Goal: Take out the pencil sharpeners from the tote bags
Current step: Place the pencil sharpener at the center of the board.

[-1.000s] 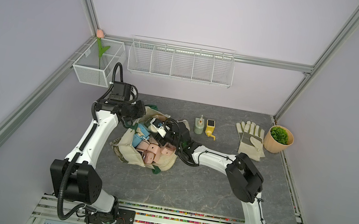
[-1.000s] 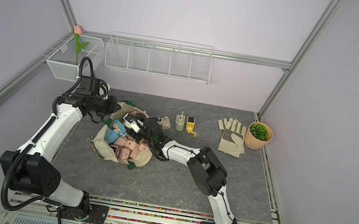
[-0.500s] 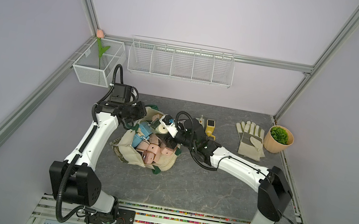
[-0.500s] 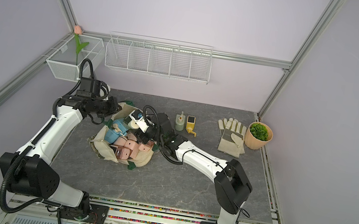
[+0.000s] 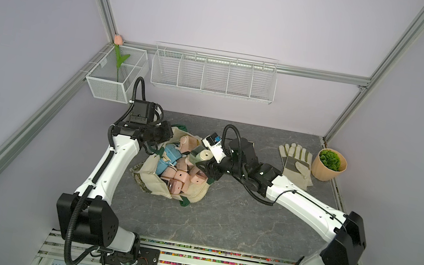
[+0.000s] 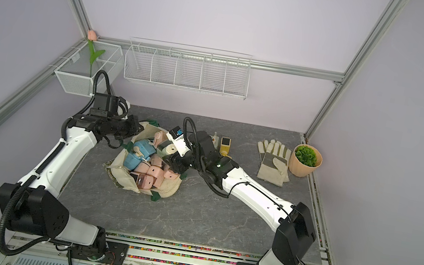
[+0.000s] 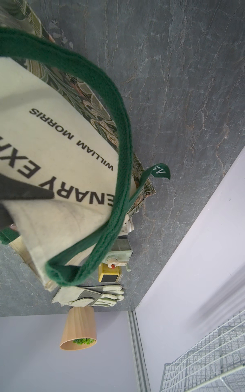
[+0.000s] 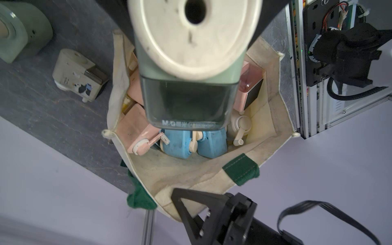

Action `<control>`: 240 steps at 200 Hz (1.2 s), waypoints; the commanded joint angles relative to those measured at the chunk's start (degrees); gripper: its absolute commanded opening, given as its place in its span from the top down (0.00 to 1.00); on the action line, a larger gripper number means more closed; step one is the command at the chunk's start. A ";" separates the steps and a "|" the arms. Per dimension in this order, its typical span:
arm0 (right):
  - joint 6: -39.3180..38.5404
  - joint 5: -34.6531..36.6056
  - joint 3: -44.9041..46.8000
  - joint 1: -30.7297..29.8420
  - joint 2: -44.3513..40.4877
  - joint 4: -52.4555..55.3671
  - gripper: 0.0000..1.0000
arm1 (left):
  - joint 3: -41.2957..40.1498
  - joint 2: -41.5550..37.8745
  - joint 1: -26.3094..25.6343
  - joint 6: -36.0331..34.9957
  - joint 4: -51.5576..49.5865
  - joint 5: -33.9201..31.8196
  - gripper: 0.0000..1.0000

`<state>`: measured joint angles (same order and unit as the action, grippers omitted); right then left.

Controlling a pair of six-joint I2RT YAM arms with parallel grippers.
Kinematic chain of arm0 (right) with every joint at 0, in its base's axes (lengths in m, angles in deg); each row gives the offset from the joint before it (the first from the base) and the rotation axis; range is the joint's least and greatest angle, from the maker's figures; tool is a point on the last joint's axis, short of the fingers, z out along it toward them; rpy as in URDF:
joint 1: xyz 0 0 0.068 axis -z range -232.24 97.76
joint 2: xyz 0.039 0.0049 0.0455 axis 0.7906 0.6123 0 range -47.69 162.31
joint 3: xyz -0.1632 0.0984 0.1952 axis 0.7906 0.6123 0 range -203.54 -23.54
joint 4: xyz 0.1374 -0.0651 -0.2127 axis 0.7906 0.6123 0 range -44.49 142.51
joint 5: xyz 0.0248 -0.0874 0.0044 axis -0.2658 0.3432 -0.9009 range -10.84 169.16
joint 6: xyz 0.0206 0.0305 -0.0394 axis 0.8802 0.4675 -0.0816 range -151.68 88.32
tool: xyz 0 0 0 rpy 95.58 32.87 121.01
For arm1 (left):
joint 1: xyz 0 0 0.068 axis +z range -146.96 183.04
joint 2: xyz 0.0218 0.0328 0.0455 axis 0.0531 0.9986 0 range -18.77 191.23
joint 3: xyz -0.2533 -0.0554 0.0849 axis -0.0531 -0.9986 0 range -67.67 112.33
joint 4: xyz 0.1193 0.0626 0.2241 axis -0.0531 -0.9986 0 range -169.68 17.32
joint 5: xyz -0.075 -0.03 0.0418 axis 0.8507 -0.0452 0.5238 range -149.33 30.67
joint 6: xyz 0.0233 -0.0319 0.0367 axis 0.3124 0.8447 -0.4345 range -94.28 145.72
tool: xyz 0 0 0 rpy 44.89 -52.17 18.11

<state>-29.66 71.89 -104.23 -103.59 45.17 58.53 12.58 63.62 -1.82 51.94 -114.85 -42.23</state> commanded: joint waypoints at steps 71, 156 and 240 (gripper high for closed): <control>4.84 17.50 -3.14 8.63 -3.11 15.56 0.69 | -0.20 -2.28 -0.06 -0.84 -2.21 -1.33 1.00; 8.51 16.68 -10.35 22.52 5.90 24.62 0.69 | -0.01 -2.26 0.08 -0.86 -2.43 -1.00 1.00; 10.19 12.67 -21.98 30.20 21.00 31.60 0.69 | -0.01 -2.25 0.46 -0.79 -2.43 -0.83 1.00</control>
<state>-20.96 86.12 -123.35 -74.70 64.97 87.79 12.56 63.41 -1.88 51.92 -115.16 -42.58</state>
